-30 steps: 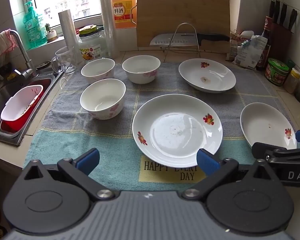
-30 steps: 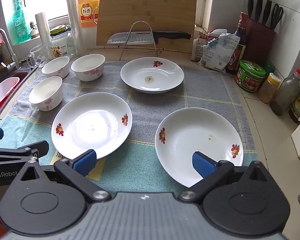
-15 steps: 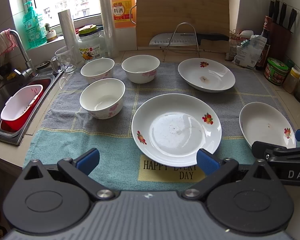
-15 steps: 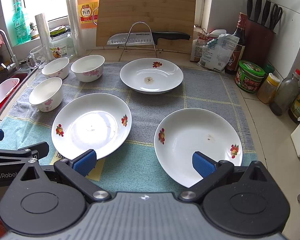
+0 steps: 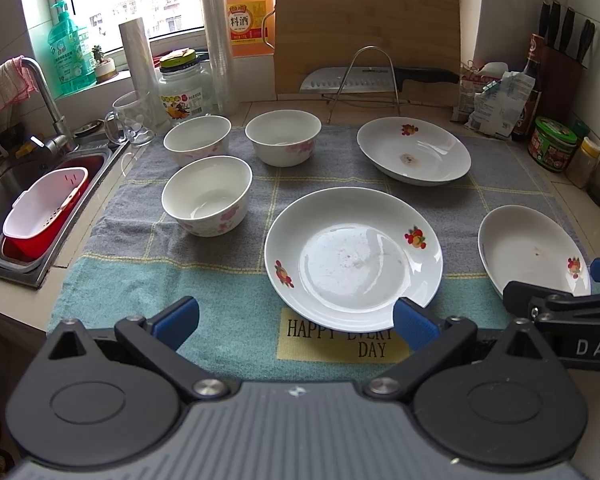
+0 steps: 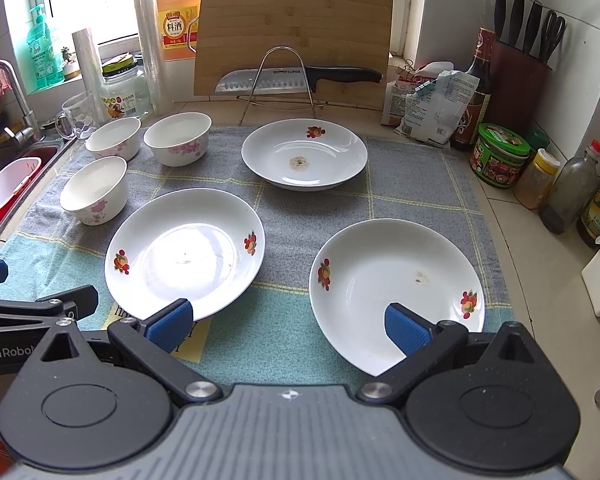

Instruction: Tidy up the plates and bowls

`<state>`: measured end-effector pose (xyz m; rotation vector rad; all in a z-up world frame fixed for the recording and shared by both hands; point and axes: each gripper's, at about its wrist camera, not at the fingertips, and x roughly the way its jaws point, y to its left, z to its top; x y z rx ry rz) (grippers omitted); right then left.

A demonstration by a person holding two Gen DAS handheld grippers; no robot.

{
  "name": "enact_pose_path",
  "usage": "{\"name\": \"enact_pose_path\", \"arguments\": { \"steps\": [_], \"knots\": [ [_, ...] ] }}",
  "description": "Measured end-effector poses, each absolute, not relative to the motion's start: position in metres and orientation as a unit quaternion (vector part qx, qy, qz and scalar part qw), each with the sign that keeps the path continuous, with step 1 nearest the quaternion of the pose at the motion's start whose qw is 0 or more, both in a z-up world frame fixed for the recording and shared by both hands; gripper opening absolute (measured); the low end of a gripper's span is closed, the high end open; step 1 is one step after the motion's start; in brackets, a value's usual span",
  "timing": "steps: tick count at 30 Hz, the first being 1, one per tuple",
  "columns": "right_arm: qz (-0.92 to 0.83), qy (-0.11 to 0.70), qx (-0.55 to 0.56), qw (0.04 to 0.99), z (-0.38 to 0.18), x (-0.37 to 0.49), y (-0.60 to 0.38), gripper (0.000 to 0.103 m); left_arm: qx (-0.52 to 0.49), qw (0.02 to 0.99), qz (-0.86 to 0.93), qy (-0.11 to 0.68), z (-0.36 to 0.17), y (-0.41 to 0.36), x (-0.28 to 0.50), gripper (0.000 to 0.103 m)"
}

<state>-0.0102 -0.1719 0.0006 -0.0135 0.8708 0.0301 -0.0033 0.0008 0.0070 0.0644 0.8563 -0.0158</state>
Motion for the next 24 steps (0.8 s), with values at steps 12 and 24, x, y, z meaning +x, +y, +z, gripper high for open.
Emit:
{"name": "enact_pose_path", "arguments": {
  "steps": [12, 24],
  "knots": [
    [0.015, 0.42, -0.007, 0.907, 0.001, -0.0112, -0.1715, 0.103, 0.031, 0.909, -0.007, 0.415, 0.0076, 0.0018, -0.0044, 0.102],
    [0.015, 0.418, -0.006, 0.908, 0.0021, -0.0128, -0.1727, 0.103, 0.03, 0.909, -0.007, 0.415, 0.0079, 0.0017, -0.0051, 0.102]
  ]
}}
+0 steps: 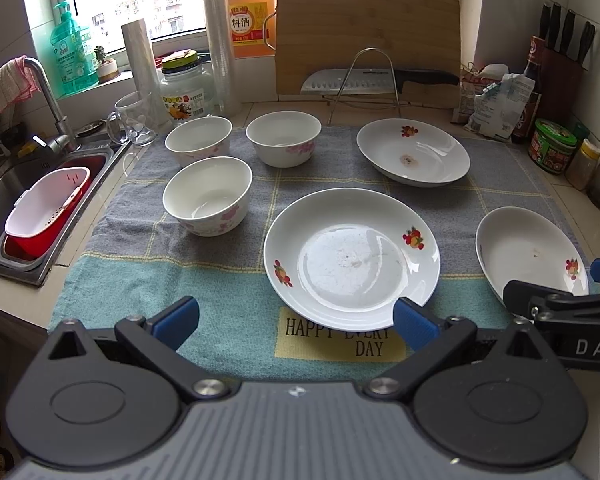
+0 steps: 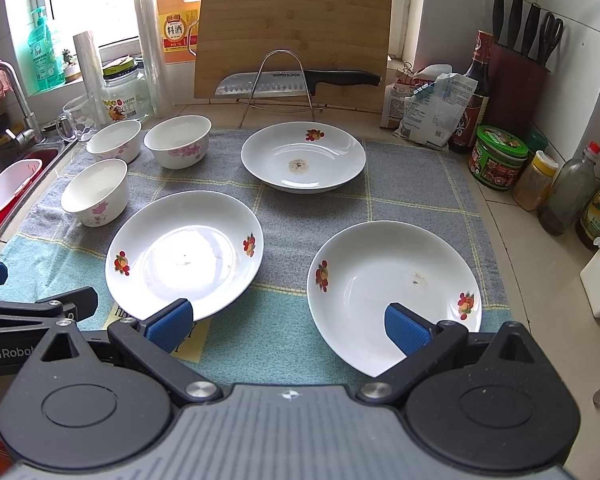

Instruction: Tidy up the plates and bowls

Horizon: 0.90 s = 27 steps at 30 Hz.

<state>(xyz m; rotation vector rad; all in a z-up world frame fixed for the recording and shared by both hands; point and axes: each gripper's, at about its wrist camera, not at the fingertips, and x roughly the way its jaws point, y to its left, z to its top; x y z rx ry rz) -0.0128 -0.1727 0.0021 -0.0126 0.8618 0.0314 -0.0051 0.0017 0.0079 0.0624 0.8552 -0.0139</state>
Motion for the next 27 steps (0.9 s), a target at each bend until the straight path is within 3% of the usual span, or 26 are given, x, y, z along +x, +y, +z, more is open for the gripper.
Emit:
{"name": "enact_pose_path", "arguments": {
  "steps": [27],
  "knots": [
    [0.037, 0.378, -0.013, 0.925, 0.006, -0.03, -0.194, 0.103, 0.022, 0.919, -0.044, 0.392, 0.013, -0.017, -0.014, 0.102]
  ]
}}
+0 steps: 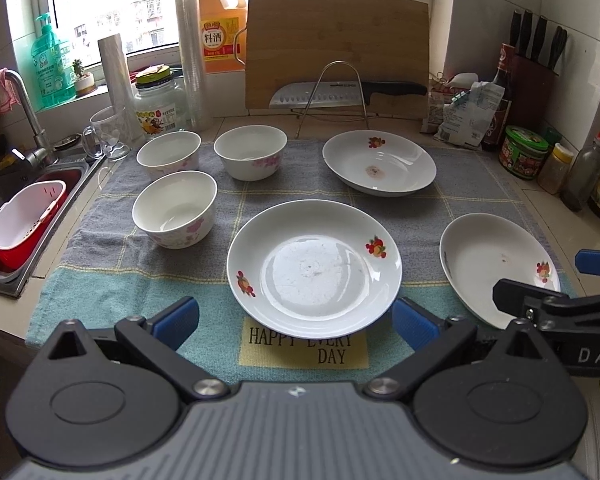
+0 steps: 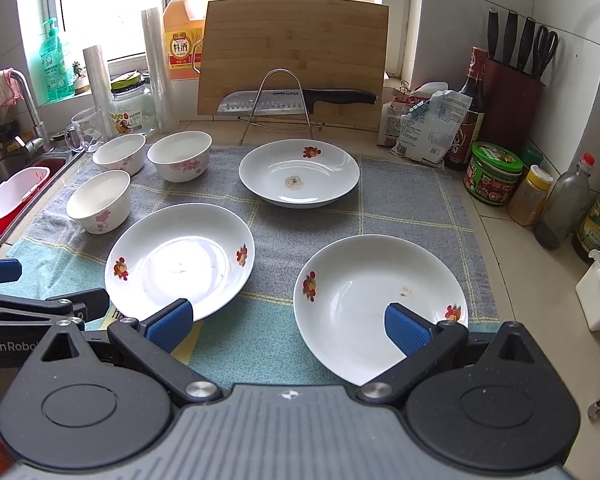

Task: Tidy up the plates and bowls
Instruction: 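Move the left tool toward the rim of a white fruit-decal plate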

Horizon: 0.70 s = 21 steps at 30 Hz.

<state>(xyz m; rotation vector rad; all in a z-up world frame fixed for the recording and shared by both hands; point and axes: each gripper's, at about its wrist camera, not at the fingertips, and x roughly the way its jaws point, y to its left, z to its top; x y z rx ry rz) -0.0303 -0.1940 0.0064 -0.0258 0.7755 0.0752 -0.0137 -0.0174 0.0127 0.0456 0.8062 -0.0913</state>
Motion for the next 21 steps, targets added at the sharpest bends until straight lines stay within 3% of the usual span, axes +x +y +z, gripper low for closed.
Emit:
{"name": "enact_pose_path", "arguments": {
  "steps": [9, 21],
  "knots": [
    [0.071, 0.332, -0.025, 0.94, 0.0, -0.052, -0.228, 0.103, 0.021, 0.925, -0.084, 0.369, 0.012, -0.037, -0.018, 0.102],
    [0.047, 0.336, -0.007, 0.941, -0.025, -0.074, -0.286, 0.103, 0.04, 0.92, -0.12, 0.37, 0.009, -0.085, -0.018, 0.102]
  ]
}}
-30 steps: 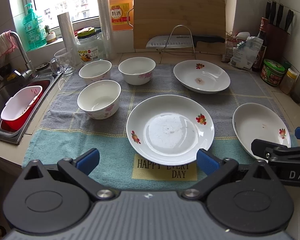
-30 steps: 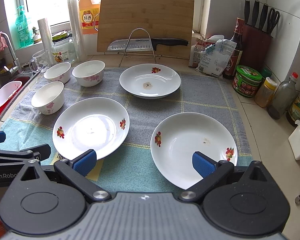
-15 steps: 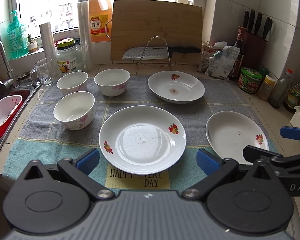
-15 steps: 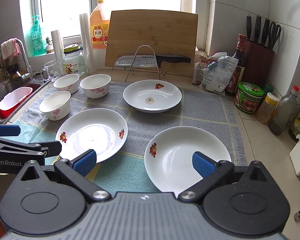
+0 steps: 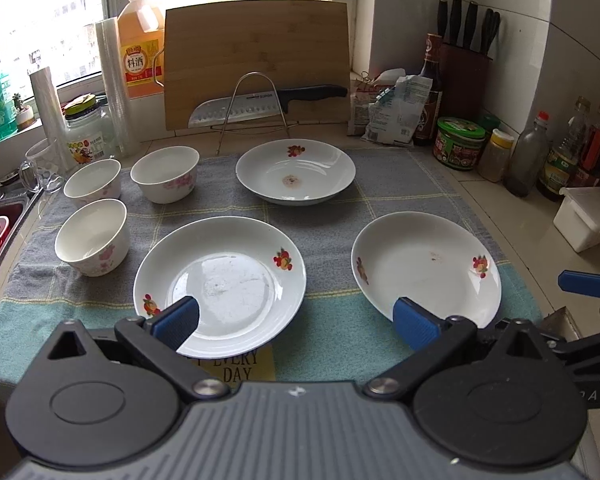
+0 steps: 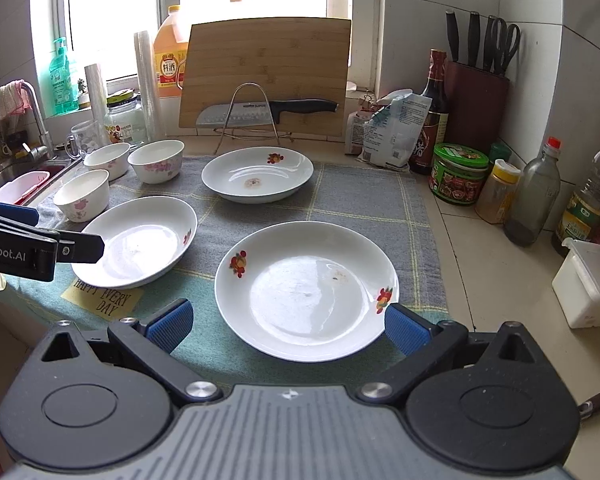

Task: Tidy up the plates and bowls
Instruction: 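Move the left tool toward the rim of a white fruit-decal plate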

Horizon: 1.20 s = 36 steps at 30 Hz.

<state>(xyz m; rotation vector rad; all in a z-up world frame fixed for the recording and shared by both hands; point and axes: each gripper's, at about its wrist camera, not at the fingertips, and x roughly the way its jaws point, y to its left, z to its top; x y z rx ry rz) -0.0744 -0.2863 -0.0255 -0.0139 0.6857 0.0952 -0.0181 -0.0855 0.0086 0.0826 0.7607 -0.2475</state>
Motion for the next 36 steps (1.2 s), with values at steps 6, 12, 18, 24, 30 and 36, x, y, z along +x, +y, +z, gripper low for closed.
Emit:
{"name": "enact_pose_path", "arguments": {
  "steps": [6, 12, 18, 24, 30, 36],
  "knots": [
    [0.039, 0.339, 0.008, 0.94, -0.04, -0.078, -0.304, 0.103, 0.029, 0.917, -0.15, 0.369, 0.006, -0.098, -0.008, 0.102],
    [0.02, 0.351, 0.016, 0.936, -0.055, -0.074, -0.314, 0.103, 0.025, 0.911, -0.176, 0.372, 0.0, -0.108, 0.012, 0.102],
    [0.016, 0.363, 0.014, 0.932, -0.073, -0.064, -0.315, 0.103, 0.032, 0.899, -0.213, 0.38, -0.009, -0.119, 0.04, 0.102],
    [0.015, 0.377, 0.017, 0.926, -0.094, -0.049, -0.31, 0.103, 0.05, 0.882, -0.252, 0.396, -0.017, -0.131, 0.069, 0.102],
    [0.025, 0.385, 0.025, 0.922, -0.113, -0.038, -0.304, 0.103, 0.096, 0.866, -0.283, 0.4, -0.025, -0.148, 0.085, 0.102],
    [0.03, 0.389, 0.01, 0.921, -0.124, -0.03, -0.297, 0.103, 0.122, 0.85, -0.312, 0.407, -0.032, -0.159, 0.1, 0.102]
  ]
}}
